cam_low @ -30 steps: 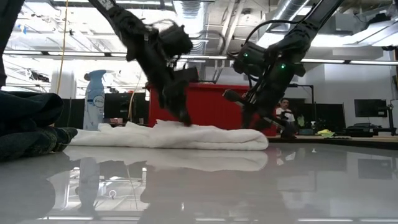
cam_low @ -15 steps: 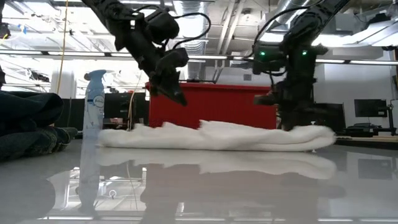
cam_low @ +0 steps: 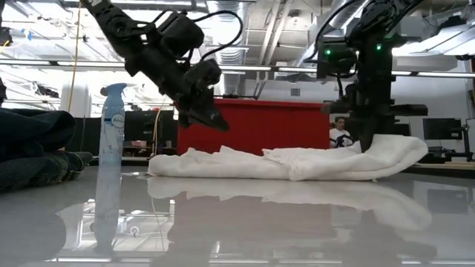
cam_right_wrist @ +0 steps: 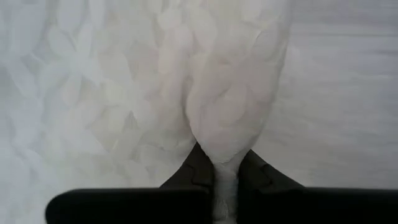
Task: Fold Laundry from Bin
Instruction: Fold the white dress from the red bin
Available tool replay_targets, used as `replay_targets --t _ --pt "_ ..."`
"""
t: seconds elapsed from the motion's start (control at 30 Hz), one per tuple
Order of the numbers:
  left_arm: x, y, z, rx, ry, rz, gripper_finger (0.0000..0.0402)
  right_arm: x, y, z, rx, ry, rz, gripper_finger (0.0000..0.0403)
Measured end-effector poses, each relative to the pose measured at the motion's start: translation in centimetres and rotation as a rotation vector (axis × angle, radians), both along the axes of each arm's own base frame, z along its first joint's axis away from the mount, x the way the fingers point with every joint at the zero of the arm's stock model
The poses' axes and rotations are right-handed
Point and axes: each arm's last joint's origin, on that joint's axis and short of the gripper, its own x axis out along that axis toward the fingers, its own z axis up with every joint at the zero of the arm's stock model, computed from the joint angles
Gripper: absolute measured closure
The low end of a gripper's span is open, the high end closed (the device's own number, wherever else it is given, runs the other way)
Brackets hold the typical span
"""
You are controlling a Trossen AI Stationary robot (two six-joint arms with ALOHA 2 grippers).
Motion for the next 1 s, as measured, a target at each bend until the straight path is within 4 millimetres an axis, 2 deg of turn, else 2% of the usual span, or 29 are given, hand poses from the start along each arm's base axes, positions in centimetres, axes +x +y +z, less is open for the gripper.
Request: replay_targets --t 0.17,0.23,0.5,0.63,0.77,0.87,0.93,1.0 --pt "-0.5 -0.5 -1.6 -0.009 -0.012 0.031 0.0401 -0.3 0.1 0.9 -0.010 -0.045 -0.001 0.0355" --pt "-0.7 -0.6 -2.8 -0.022 0.035 0.032 0.0401 -0.5 0.2 1.5 -0.016 -0.074 -0.019 0.0355" --pt "0.1 -0.5 -5.9 -0.071 0.089 -0.012 0.0401 -1.9 0.4 3.7 -0.036 -0.169 -0.065 0.0355" --pt "0.6 -0.6 -6.4 -0.112 0.082 -0.047 0.0401 -2.0 0.4 5.4 -0.058 -0.247 -0.068 0.0355" --pt "1.4 -0.6 -5.3 -0.207 0.029 -0.075 0.0401 -2.3 0.2 6.4 -0.091 -0.250 -0.084 0.0355" --pt "2.4 -0.4 -2.0 -0.227 -0.163 -0.081 0.0401 -2.5 -0.1 6.3 -0.092 -0.231 -0.089 0.0355" --pt "3.1 -0.1 0.6 -0.174 -0.325 -0.069 0.0401 -2.4 -0.2 6.3 -0.093 -0.232 -0.088 0.0355" --pt "3.8 0.2 1.7 -0.098 -0.370 -0.038 0.0401 -2.5 -0.2 6.3 -0.099 -0.232 -0.088 0.0355"
